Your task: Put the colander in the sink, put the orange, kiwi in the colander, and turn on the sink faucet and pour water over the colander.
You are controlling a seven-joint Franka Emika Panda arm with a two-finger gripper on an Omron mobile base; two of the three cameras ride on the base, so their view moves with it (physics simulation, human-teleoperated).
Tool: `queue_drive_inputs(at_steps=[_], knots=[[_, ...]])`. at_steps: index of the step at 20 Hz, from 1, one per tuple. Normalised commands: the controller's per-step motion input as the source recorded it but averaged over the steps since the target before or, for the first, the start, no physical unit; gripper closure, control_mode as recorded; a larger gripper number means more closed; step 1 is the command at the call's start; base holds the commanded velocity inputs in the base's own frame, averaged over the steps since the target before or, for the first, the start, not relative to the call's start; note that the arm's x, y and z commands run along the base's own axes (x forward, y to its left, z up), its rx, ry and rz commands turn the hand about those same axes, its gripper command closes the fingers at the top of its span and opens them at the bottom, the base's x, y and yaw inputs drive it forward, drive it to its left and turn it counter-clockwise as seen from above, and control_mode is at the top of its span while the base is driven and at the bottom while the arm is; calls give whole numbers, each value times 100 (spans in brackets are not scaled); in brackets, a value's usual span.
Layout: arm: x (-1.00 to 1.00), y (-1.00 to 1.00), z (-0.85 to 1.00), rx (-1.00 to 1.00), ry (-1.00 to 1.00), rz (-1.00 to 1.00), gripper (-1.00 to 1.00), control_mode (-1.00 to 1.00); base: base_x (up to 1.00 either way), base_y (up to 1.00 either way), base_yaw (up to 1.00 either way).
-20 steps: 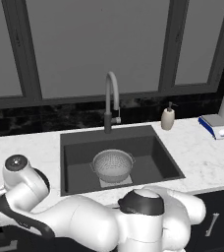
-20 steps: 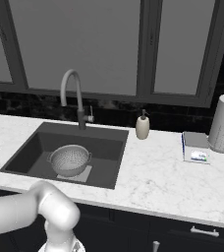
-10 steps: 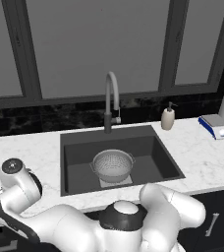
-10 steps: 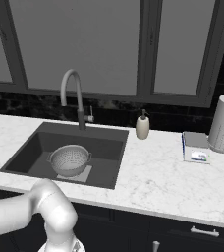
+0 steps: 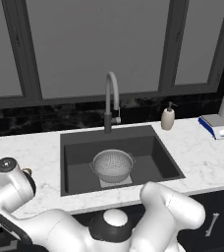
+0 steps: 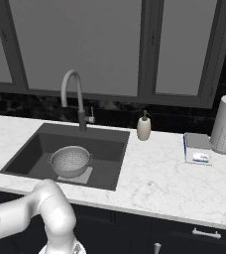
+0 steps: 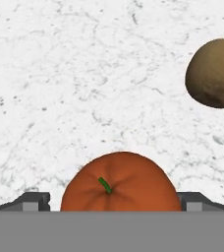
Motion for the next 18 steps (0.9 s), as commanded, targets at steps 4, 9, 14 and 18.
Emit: queue_drive_inputs(at_steps=[4,9,14,18], knots=[[0,2,0,0,0,0,-100,-100,0,0,0],[0,0,0,0,0,0,100,-100,0,0,0],[0,0,0,0,0,0,100,-100,0,0,0],[0,0,0,0,0,0,100,-100,0,0,0]])
